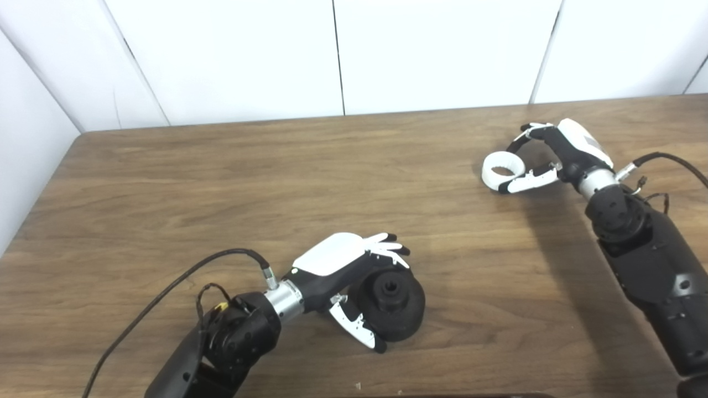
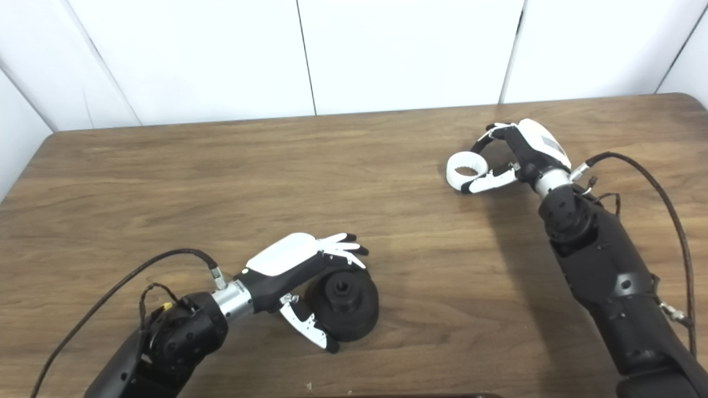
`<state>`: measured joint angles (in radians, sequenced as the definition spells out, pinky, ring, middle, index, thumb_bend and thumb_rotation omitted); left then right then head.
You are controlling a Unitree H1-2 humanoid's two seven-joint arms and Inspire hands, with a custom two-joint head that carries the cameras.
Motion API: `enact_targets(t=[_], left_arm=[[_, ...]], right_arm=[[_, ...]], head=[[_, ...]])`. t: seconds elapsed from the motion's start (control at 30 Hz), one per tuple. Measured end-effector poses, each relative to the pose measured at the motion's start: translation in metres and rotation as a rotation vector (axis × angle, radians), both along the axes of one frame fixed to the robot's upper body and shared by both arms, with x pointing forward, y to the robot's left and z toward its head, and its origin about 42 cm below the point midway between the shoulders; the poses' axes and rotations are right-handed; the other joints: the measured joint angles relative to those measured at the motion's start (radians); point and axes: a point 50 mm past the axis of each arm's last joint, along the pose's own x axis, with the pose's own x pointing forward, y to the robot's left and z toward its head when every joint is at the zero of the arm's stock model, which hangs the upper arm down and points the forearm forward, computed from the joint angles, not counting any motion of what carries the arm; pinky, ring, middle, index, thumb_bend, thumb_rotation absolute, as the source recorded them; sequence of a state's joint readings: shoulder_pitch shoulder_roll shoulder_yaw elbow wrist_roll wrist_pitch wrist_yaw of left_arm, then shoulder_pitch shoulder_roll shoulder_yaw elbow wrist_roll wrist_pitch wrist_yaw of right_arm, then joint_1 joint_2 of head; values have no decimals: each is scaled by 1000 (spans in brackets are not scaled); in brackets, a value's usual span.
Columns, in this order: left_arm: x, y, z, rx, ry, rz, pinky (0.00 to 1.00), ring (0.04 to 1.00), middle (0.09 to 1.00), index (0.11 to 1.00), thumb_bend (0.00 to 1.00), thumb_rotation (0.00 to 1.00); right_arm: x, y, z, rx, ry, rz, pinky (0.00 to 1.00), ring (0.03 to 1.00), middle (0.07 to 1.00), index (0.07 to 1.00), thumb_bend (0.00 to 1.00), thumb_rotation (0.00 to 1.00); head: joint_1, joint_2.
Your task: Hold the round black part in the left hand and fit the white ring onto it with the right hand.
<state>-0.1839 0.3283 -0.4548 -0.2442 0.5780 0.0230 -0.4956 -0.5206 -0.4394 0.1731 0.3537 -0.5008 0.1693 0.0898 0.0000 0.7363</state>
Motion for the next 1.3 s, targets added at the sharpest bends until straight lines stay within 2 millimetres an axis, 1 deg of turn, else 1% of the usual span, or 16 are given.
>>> enact_targets(t=[0.07,0.13,0.57,0.8,0.97,1.07,1.3], left_arm=[[0,0,0,0,0,0,923,983,909,644,879,196],[0,0,0,0,0,0,924,983,907,642,881,202],[0,0,0,0,1,0,921,983,907,638,878,191],[0,0,0,-2,-1,-3,923,980,908,649,877,202],[0,0,0,-1,1,-1,934,983,909,642,877,194],[0,0,0,-1,1,-1,930,980,906,638,881,192],[0,0,0,-2,1,-1,933,984,909,643,875,198]], right_arm=[[0,0,0,4,-8,-3,872,945,883,495,539,148],[0,-1,1,7,-14,-6,870,943,881,492,529,146],[-2,-2,-2,7,-45,-12,846,915,859,489,525,144],[-4,-1,-1,13,-51,-6,859,918,862,489,525,146],[-14,4,10,54,-67,39,879,919,858,488,525,149],[-22,8,20,67,-81,60,893,917,855,487,525,149],[-45,10,47,56,-82,93,891,912,847,488,525,149]], head=[[0,-2],[0,0],[2,0],[2,2],[0,0],[0,0],[3,2]])
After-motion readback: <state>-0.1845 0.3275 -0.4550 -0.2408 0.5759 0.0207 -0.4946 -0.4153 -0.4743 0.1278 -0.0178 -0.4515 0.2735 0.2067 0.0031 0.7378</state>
